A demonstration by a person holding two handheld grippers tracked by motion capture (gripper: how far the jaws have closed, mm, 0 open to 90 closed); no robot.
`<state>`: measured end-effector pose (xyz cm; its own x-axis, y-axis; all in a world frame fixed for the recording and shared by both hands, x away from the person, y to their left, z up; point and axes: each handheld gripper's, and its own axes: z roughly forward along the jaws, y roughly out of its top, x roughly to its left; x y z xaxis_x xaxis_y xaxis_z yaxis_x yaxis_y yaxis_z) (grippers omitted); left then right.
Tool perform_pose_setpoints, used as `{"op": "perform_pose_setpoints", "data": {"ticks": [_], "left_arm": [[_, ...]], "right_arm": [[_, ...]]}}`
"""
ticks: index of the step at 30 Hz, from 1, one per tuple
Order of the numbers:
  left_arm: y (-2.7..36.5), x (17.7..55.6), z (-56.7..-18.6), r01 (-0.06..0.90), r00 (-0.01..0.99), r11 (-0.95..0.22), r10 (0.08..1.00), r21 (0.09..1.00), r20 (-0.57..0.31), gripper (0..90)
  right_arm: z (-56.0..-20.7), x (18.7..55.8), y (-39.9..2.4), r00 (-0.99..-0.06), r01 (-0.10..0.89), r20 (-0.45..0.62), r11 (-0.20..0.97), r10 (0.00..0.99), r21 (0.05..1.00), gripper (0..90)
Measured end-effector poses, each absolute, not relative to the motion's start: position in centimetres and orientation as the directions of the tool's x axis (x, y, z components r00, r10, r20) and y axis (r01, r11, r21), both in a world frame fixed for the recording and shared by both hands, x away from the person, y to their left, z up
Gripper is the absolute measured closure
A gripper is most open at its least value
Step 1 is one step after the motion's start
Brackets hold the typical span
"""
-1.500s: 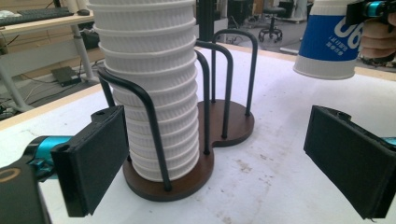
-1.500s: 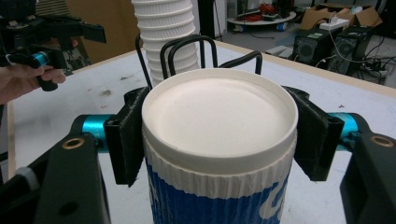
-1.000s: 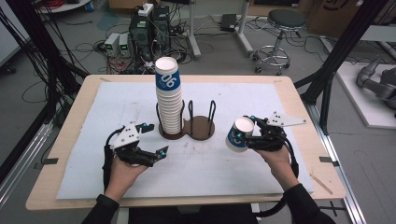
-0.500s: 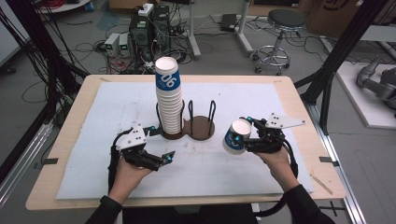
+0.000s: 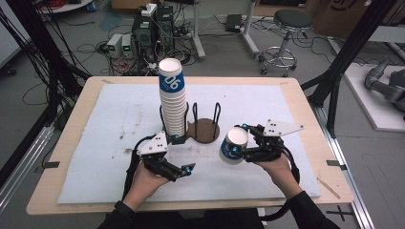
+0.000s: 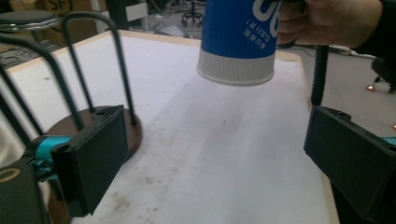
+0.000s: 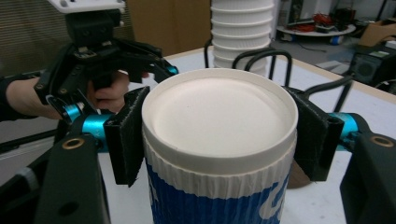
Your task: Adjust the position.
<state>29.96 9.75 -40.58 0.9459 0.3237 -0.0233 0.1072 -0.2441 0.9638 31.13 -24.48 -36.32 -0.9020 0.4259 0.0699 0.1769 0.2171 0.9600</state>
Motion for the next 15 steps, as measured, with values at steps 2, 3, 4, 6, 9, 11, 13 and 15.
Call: {"op": "perform_pose_setpoints", "data": {"ticks": [2,3,4,6,9,11,13,15], "left_arm": [[9.1,30.0,-40.7,0.111,0.951,-0.237,0.306,0.965,-0.034,6.7],[8.9,30.0,-40.7,0.112,0.954,-0.233,0.296,0.966,-0.039,6.7],[8.6,30.0,-40.8,0.118,0.957,-0.226,0.287,0.967,-0.050,6.6],[8.0,30.0,-40.9,0.117,0.961,-0.228,0.272,0.967,-0.052,6.6],[7.2,30.0,-41.1,0.120,0.968,-0.227,0.245,0.967,-0.063,6.6],[6.7,30.0,-41.2,0.116,0.971,-0.234,0.231,0.965,-0.060,6.6],[6.3,30.0,-41.3,0.118,0.973,-0.233,0.219,0.965,-0.066,6.6],[6.1,30.0,-41.3,0.117,0.975,-0.233,0.213,0.965,-0.067,6.6]], "right_arm": [[-36.3,31.0,-24.2,-0.909,0.168,0.065,0.219,0.413,0.961,29.8],[-36.3,30.9,-24.1,-0.912,0.165,0.064,0.221,0.405,0.961,29.8],[-36.3,30.8,-23.9,-0.915,0.166,0.067,0.221,0.399,0.961,29.8],[-36.4,30.7,-23.6,-0.920,0.167,0.069,0.225,0.386,0.960,29.8],[-36.5,30.4,-23.0,-0.927,0.169,0.076,0.229,0.367,0.959,29.8],[-36.6,30.1,-22.5,-0.933,0.169,0.080,0.230,0.351,0.958,29.8],[-36.7,30.0,-22.1,-0.938,0.166,0.080,0.235,0.338,0.958,29.8],[-36.8,29.9,-21.8,-0.941,0.167,0.082,0.240,0.328,0.956,29.8]]}}
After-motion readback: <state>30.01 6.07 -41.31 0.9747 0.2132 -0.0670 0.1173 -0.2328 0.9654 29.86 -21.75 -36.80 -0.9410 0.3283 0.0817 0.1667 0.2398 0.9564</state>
